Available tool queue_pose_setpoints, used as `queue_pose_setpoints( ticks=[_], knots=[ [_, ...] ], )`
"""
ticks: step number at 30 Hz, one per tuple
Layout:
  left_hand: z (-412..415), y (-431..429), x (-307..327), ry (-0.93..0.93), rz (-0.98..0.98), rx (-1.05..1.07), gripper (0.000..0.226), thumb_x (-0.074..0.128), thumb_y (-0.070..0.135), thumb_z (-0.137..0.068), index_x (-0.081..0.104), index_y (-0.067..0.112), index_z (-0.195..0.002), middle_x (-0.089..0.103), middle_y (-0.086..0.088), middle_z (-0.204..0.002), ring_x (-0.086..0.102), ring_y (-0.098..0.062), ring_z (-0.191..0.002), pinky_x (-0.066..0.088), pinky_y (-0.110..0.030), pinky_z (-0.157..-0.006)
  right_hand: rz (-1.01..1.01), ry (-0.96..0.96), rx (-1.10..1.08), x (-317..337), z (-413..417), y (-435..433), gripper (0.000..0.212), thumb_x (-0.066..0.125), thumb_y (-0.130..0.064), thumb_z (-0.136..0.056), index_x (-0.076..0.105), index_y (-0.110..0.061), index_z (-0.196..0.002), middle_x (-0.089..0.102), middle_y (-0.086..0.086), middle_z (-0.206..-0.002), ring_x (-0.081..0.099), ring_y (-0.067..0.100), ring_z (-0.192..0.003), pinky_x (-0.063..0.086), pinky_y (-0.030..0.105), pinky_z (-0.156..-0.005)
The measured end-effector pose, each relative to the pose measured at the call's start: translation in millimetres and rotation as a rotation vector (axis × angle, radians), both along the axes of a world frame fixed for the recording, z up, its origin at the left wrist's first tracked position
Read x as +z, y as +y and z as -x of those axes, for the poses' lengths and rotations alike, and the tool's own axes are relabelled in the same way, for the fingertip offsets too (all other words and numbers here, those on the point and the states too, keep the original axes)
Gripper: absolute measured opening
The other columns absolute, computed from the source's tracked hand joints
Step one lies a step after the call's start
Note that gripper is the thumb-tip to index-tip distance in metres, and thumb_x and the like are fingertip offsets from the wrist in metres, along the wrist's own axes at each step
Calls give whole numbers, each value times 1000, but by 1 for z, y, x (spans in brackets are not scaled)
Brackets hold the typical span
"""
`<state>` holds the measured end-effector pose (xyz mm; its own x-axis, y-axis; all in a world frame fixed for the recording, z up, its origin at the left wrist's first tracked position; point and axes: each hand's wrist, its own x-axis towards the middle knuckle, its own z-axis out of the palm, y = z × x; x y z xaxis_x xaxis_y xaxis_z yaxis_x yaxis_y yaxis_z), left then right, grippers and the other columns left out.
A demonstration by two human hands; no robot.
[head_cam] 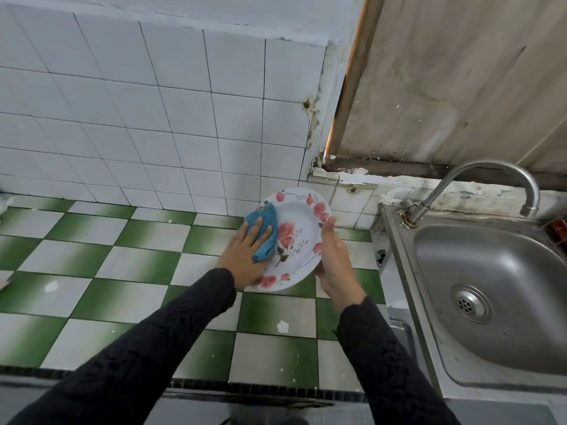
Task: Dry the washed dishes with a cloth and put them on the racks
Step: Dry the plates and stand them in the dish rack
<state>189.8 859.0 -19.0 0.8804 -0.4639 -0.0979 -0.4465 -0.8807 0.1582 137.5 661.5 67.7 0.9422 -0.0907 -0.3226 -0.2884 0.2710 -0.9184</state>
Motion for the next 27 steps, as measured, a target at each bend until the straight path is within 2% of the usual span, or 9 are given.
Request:
queue_pose_setpoints(
  ticks=[2, 5, 8, 10, 15, 18, 21, 24, 27],
  knots=[
    [12, -2, -2, 43, -13, -95, 88, -27, 69, -78, -12, 23, -152, -18, -9, -160, -21, -33, -148, -4, -51, -123, -23, -6, -22, 0, -1, 4, 51, 38, -66, -90, 60, -28, -116, 75, 6, -114, 72, 24, -101, 56, 53, -96],
    [39, -19, 17, -35, 171, -171, 72, 1, 47, -91, 17, 16, -153, 3, -10, -161, 4, -32, -150, 1, -45, -123, -75, -19, -61, -3, -5, 10, 51, 38, -59, -96, 58, -24, -127, 69, 8, -128, 69, 21, -109, 57, 44, -96],
    [59, -40, 25, 159, 462, -116, 54, 28, 37, -106, 6, 25, -154, -4, 11, -158, -6, -9, -151, -7, -27, -122, -122, -22, -116, -4, -10, 15, 46, 32, -51, -105, 56, -19, -128, 70, 3, -121, 70, 8, -96, 59, 23, -78],
    [65, -49, 25, 123, 552, -90, 63, 35, 46, -102, 4, 31, -155, 1, 12, -162, -4, -6, -150, -4, -26, -122, -176, 3, -145, 0, -14, 16, 48, 34, -53, -103, 59, -19, -125, 69, 8, -124, 71, 14, -97, 60, 28, -80],
    [49, -30, 21, -90, 427, -79, 74, 54, 49, -94, 18, 32, -156, 30, 8, -159, 30, -14, -144, 12, -31, -120, -339, 90, -204, 4, -24, 10, 64, 37, -59, -100, 55, -10, -135, 69, 16, -123, 69, 32, -110, 54, 48, -98],
    [40, -21, 15, -160, 338, -55, 68, 56, 48, -93, 29, 29, -153, 38, 4, -155, 34, -21, -142, 22, -40, -121, -346, 111, -223, 3, -28, -2, 63, 28, -59, -102, 51, -13, -139, 68, 12, -122, 67, 31, -108, 52, 50, -97],
    [33, -12, 8, -109, 295, -25, 66, 62, 40, -90, 34, 30, -149, 42, 4, -152, 35, -21, -141, 22, -44, -121, -363, 176, -233, 2, -28, -12, 64, 31, -59, -101, 49, -15, -144, 61, 13, -136, 60, 35, -121, 47, 57, -102],
    [35, -12, 9, -154, 416, -47, 55, 70, 24, -85, 52, 22, -137, 57, 0, -137, 50, -21, -126, 36, -48, -112, -379, 232, -198, 2, -27, -21, 46, 45, -46, -104, 56, -13, -133, 64, 23, -129, 62, 41, -115, 49, 65, -97],
    [35, -12, 19, -176, 634, -6, 40, 71, 8, -84, 62, 13, -123, 66, -5, -118, 58, -21, -104, 51, -41, -93, -359, 295, -161, 5, -24, -32, 27, 59, -34, -101, 59, -11, -116, 63, 24, -113, 63, 42, -104, 51, 63, -92]
  ],
)
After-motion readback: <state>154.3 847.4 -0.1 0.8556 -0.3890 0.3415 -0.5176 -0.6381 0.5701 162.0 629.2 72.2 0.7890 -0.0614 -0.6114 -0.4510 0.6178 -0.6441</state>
